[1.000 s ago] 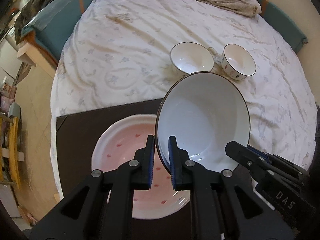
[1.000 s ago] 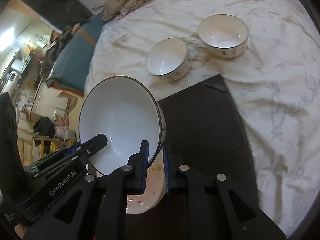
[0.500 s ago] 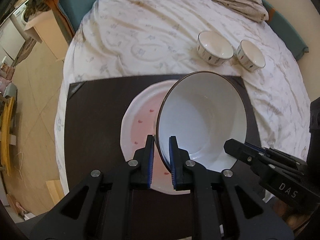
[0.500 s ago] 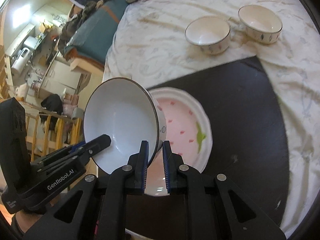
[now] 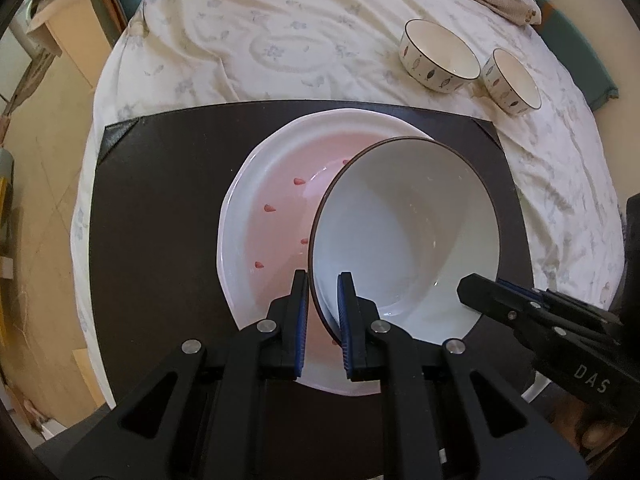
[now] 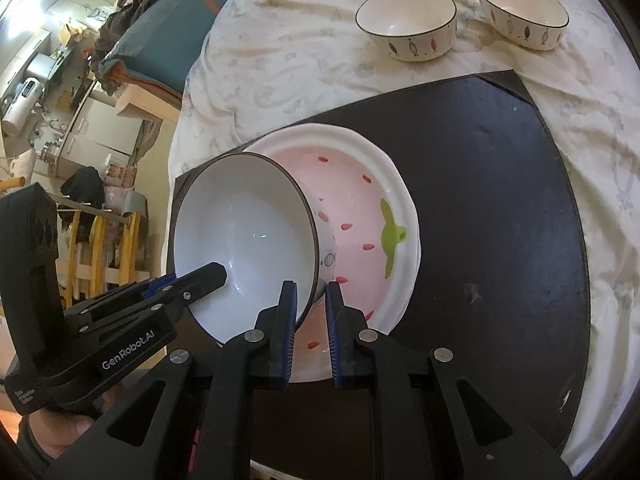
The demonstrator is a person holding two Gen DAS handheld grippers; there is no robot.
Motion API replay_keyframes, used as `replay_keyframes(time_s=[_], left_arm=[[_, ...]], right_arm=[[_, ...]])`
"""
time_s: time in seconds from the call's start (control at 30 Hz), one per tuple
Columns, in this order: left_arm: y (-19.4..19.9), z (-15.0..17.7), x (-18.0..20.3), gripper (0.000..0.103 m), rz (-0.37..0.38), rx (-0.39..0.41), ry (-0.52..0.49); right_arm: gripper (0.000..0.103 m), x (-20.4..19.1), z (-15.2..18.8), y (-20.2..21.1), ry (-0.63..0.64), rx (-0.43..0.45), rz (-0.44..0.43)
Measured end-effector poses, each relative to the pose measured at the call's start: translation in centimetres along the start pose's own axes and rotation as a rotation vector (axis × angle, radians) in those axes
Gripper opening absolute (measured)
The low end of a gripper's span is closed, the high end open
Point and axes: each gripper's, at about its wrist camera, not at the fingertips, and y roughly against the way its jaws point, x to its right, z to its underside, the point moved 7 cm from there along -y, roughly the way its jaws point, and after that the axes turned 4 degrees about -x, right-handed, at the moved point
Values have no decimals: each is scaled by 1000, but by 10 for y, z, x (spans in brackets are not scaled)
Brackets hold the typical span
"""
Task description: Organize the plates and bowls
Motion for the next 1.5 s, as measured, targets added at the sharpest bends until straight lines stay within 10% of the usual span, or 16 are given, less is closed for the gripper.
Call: replay_keyframes(time_s=[1.37,1.5], left_arm=[[-3,-18,-6,13,-55,8,-3],[6,-17,-2,38,-86,43,-45]], right_arm=[[20,3,-10,-6,-65,-31,-74],[20,4,-10,-3,-49,-15,-45]])
